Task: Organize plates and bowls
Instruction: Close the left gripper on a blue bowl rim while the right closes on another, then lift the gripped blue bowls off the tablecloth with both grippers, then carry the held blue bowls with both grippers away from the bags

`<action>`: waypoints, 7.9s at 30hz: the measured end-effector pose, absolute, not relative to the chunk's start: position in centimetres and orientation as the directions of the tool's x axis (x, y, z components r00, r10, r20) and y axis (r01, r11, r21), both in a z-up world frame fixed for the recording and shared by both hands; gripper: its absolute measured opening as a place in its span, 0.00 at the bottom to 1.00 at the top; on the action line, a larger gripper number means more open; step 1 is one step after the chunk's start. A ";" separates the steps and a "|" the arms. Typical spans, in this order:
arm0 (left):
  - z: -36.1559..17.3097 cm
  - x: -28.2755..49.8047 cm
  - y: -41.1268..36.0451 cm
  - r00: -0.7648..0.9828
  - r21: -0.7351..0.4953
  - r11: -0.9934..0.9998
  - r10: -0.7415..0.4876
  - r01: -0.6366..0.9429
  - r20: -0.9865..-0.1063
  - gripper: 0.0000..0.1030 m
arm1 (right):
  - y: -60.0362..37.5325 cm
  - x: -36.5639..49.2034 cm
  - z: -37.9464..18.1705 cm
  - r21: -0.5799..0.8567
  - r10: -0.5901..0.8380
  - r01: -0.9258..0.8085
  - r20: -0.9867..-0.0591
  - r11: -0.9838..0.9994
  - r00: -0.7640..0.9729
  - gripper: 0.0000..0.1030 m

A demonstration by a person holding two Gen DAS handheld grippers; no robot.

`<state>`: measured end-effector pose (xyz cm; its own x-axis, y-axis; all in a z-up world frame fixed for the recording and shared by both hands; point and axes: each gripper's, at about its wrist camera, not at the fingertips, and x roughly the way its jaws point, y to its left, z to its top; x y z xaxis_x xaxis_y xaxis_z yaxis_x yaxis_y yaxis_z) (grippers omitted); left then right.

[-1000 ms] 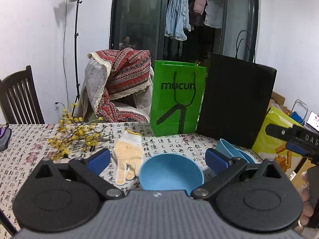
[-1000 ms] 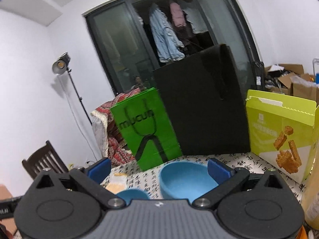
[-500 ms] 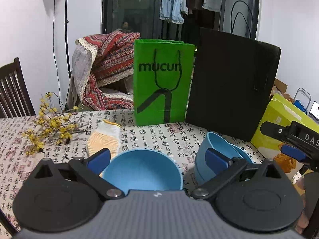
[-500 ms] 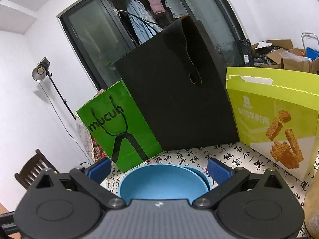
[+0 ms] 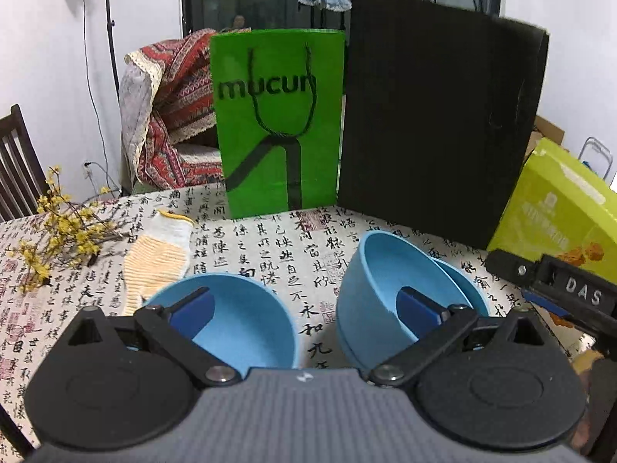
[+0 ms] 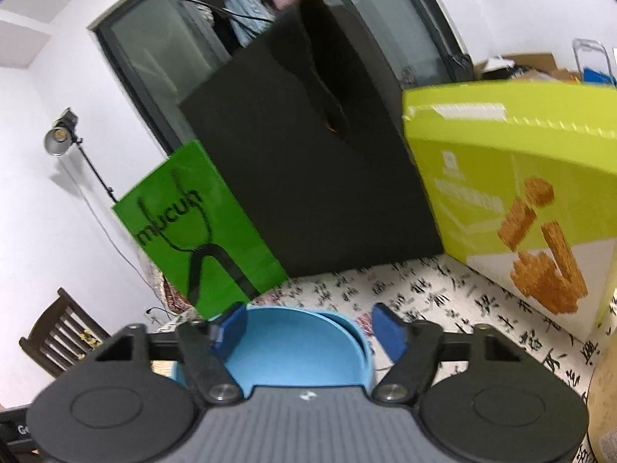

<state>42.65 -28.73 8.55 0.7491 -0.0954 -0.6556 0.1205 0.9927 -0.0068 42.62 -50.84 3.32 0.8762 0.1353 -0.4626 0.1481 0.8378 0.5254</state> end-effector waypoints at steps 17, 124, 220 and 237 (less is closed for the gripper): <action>6.2 45.4 -33.2 0.694 0.018 0.996 -0.051 0.091 -0.718 0.26 | -51.2 43.7 1.5 0.548 0.173 0.148 -0.491 0.823 0.854 0.26; 8.6 44.3 -31.2 0.793 -0.024 0.996 -0.087 0.090 -0.604 0.06 | -49.7 43.1 2.9 0.447 0.114 0.128 -0.475 0.885 0.873 0.04; 13.8 27.6 -13.5 0.873 -0.168 0.986 -0.095 0.015 -0.478 0.07 | -33.9 29.0 10.8 0.312 0.152 -0.026 -0.386 0.950 0.910 0.04; 14.2 23.6 -10.2 0.885 -0.172 0.985 -0.073 -0.009 -0.461 0.07 | -30.4 25.7 11.7 0.301 0.175 -0.057 -0.380 0.952 0.908 0.04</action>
<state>23.59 -10.25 14.24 0.8846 -0.0726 -0.4606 -0.0086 0.9851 -0.1718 25.75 -30.45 11.71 0.9083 0.1746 -0.3801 -0.0569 0.9518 0.3013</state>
